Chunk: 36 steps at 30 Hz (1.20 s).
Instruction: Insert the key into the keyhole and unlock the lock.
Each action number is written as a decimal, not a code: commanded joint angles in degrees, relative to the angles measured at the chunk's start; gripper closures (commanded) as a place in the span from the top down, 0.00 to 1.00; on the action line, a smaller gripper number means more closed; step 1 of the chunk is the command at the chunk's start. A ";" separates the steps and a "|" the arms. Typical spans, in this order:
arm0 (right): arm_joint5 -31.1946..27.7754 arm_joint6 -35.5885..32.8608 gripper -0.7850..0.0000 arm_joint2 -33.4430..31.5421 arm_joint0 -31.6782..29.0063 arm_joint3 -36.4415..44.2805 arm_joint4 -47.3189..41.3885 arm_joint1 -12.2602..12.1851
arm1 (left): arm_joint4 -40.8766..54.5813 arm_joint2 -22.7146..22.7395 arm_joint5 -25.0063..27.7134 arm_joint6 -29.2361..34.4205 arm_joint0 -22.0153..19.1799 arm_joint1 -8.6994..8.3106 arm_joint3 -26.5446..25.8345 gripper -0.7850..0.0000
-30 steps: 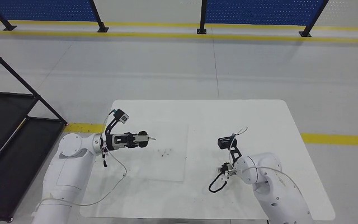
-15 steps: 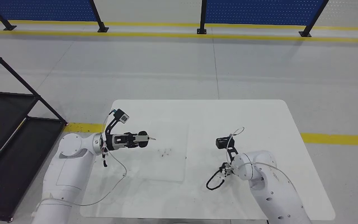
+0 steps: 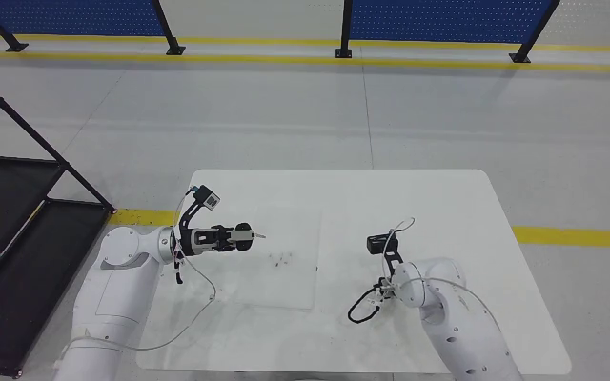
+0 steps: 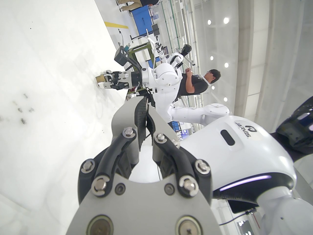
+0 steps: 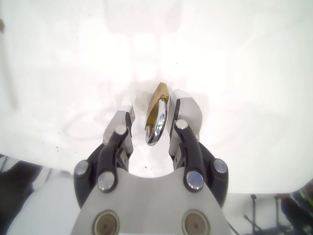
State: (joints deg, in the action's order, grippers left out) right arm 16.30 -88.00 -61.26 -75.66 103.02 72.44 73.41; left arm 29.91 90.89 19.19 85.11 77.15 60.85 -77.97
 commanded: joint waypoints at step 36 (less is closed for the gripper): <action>-5.65 22.63 0.00 -23.95 -12.68 -1.22 -59.01 2.49 | 0.00 0.00 0.00 0.00 0.00 0.00 0.00 0.00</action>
State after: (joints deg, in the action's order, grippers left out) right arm 11.25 -66.62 -85.01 -87.86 102.23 16.22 75.84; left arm 29.91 90.89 19.19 85.11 77.15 60.85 -77.97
